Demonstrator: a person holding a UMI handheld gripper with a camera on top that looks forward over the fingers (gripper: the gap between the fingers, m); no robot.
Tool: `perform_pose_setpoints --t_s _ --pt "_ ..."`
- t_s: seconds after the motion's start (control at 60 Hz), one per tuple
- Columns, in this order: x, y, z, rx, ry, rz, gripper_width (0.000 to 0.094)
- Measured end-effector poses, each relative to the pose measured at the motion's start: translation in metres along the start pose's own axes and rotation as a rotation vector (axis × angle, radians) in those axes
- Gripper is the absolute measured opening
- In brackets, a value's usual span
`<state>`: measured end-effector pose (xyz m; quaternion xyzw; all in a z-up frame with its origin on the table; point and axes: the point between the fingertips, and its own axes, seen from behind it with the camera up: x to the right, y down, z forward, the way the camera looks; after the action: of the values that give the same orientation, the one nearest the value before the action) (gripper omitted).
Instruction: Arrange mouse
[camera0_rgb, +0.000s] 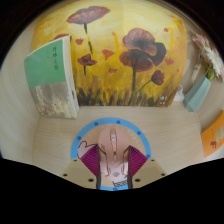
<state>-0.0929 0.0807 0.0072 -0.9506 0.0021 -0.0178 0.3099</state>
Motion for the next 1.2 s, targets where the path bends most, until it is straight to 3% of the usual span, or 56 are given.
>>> perform_pose_setpoints --t_s 0.083,0.183,0.3,0.417,0.483,0.533,0.867,1.033,1.2 --pt "0.002 0.02 0.011 -0.047 0.001 0.006 0.0365" --pt "0.004 0.018 0.013 -0.024 0.007 -0.013 0.0363" --pt "0.004 0.018 0.013 -0.028 0.008 -0.018 0.0434" --pt "0.003 0.019 0.013 -0.032 0.002 -0.009 0.0547" --pt "0.005 0.018 0.006 -0.043 -0.003 0.009 0.0697" --pt "0.01 0.007 -0.006 -0.011 0.003 0.009 0.0742" --pt "0.051 -0.05 -0.178 0.25 -0.051 0.032 0.0755" --pt "0.077 -0.027 -0.246 0.323 -0.063 0.026 0.0751" --pt "0.1 0.016 -0.286 0.333 -0.07 0.029 0.075"
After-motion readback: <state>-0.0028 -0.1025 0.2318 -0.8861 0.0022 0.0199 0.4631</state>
